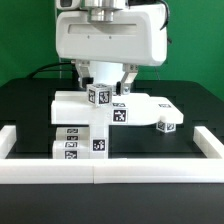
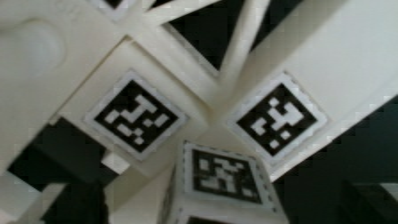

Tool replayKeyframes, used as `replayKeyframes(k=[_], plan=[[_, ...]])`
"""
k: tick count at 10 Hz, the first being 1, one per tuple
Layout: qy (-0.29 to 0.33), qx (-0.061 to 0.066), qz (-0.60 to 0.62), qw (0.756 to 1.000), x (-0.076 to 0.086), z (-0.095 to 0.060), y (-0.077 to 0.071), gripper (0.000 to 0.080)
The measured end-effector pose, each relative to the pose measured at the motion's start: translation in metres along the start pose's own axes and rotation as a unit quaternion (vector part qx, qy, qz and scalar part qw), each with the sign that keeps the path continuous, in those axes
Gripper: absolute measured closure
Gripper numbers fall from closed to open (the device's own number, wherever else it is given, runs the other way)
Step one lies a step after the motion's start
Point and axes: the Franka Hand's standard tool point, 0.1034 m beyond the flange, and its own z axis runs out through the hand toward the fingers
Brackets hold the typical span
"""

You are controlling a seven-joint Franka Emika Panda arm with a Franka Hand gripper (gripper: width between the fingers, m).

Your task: Assemble chair

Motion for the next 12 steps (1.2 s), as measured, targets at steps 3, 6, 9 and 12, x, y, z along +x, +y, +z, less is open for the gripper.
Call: replayKeyframes(k=[3, 6, 9, 12], plan=[[0.013, 0.001, -0.133, 0.991, 0.0011, 0.0015, 0.0022, 0.0150], [0.015, -0.002, -0.250, 0.968, 0.0025, 0.0016, 0.0039, 0.0150], [0.016, -0.006, -0.332, 0.943, 0.0033, 0.0013, 0.0040, 0.0150], [0.015, -0.010, -0.388, 0.921, 0.0036, 0.0015, 0.0047, 0.0150]])
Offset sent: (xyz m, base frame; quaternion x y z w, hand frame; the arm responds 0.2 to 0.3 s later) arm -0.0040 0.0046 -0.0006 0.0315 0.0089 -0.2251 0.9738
